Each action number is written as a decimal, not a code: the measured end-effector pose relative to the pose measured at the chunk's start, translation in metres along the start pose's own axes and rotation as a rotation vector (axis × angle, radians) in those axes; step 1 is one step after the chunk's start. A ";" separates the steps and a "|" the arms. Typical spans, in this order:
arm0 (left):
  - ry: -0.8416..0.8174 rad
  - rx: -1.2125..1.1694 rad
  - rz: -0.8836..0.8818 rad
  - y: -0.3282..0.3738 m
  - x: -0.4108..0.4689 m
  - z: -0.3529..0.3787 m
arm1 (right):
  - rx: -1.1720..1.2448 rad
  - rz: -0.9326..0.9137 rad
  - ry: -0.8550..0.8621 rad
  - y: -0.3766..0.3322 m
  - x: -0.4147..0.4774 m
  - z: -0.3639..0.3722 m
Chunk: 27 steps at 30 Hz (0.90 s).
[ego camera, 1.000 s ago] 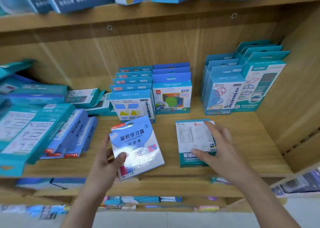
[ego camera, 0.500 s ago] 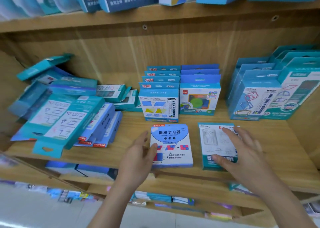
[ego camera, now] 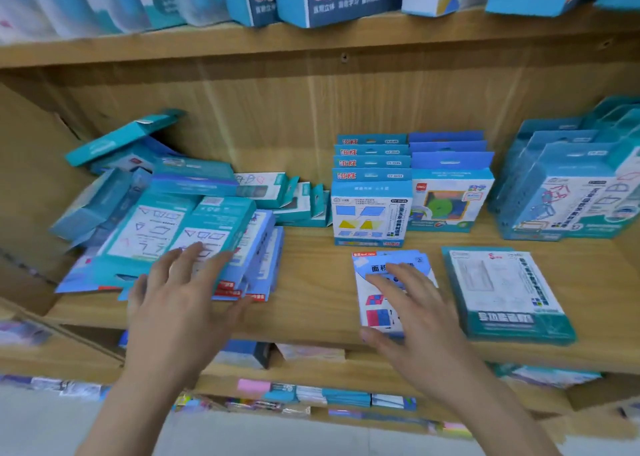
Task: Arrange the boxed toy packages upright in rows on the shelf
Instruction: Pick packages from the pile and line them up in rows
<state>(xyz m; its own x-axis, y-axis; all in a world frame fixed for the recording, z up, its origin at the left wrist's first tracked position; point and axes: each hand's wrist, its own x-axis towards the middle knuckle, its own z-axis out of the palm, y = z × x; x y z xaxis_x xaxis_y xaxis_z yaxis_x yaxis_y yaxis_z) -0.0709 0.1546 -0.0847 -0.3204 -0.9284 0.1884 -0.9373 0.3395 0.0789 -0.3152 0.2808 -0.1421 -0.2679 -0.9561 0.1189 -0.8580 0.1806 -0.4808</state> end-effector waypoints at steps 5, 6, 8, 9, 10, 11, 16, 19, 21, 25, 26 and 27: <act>-0.090 0.087 0.043 -0.021 0.005 0.005 | 0.045 -0.004 -0.087 -0.036 0.015 0.013; -0.074 0.075 0.053 -0.023 0.006 0.003 | 0.077 -0.009 -0.093 -0.043 0.018 0.014; -0.098 0.053 0.067 -0.029 0.008 0.001 | 0.208 0.001 -0.091 -0.058 0.028 0.016; -0.124 0.049 0.069 -0.031 0.008 0.001 | 0.325 0.032 -0.107 -0.066 0.035 0.016; -0.149 0.039 0.071 -0.032 0.009 -0.001 | 0.480 0.088 -0.136 -0.075 0.044 0.015; -0.165 0.017 0.081 -0.033 0.011 -0.004 | 0.659 0.161 -0.161 -0.084 0.056 0.015; 0.020 -0.209 0.315 -0.039 0.049 -0.023 | 0.979 0.405 -0.172 -0.113 0.110 0.029; 0.086 -0.214 0.416 -0.042 0.085 -0.029 | 1.012 0.445 -0.120 -0.123 0.130 0.032; 0.115 -0.192 0.475 -0.040 0.110 -0.031 | 0.943 0.452 -0.055 -0.126 0.148 0.032; 0.068 -0.043 0.673 -0.022 0.161 -0.028 | 0.632 0.486 0.047 -0.124 0.192 0.037; 0.029 0.042 0.709 -0.015 0.171 -0.026 | 0.581 0.517 0.043 -0.122 0.202 0.038; -0.016 0.129 0.730 -0.009 0.179 -0.024 | 0.553 0.548 0.032 -0.120 0.211 0.039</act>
<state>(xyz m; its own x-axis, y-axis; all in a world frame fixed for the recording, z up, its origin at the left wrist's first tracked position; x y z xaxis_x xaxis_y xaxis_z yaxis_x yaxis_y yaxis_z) -0.1164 -0.0113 -0.0281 -0.8693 -0.4756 0.1345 -0.4933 0.8517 -0.1767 -0.2521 0.0483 -0.0935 -0.6104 -0.7548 -0.2402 -0.2586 0.4765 -0.8403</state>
